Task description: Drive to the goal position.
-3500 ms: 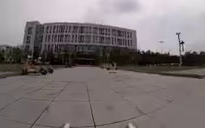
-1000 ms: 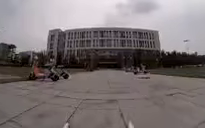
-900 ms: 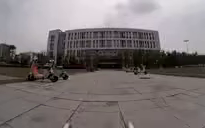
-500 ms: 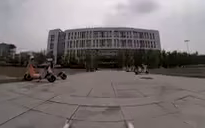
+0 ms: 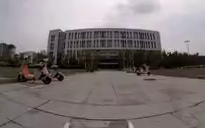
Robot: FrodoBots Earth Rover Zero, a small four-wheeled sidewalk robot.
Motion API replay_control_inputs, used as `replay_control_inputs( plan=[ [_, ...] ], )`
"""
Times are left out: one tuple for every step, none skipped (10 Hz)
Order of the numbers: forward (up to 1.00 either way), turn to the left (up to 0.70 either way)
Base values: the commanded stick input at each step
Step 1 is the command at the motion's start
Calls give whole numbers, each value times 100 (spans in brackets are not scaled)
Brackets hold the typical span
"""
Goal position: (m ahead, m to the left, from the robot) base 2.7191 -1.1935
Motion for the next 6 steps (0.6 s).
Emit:
replay_control_inputs(
  plan=[
    [85, 0],
    [85, 0],
    [85, 0],
    [85, 0],
    [85, 0],
    [85, 0]
  ],
)
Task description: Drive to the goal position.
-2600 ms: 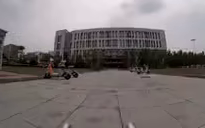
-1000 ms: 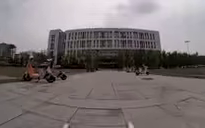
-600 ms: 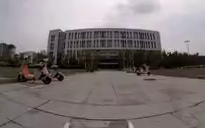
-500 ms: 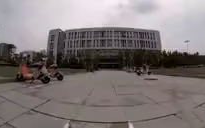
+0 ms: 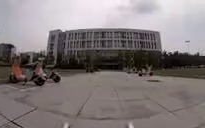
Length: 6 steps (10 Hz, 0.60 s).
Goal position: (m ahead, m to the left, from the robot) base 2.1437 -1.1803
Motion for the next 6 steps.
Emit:
replay_control_inputs(
  plan=[
    [85, 0],
    [85, 0],
    [85, 0],
    [85, 0],
    [85, 0],
    [59, 0]
  ],
)
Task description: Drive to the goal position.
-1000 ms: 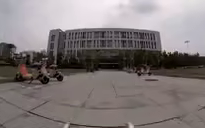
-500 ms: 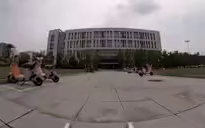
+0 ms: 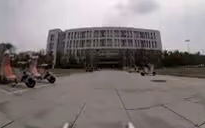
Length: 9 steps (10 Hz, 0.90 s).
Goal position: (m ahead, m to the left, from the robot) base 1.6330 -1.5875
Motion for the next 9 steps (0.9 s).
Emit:
replay_control_inputs(
  plan=[
    [50, 0],
    [50, 0],
    [50, 0],
    [50, 0],
    [50, 0],
    [50, 0],
    [50, 0],
    [50, 0],
    [50, 0]
  ],
)
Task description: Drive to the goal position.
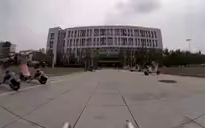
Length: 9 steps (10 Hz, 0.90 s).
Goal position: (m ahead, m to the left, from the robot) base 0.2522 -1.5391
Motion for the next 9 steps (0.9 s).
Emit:
replay_control_inputs(
  plan=[
    [50, 0],
    [50, 0],
    [50, 0],
    [49, 0],
    [46, 0],
    [47, 0],
    [49, 0],
    [50, 0],
    [50, 0]
  ],
)
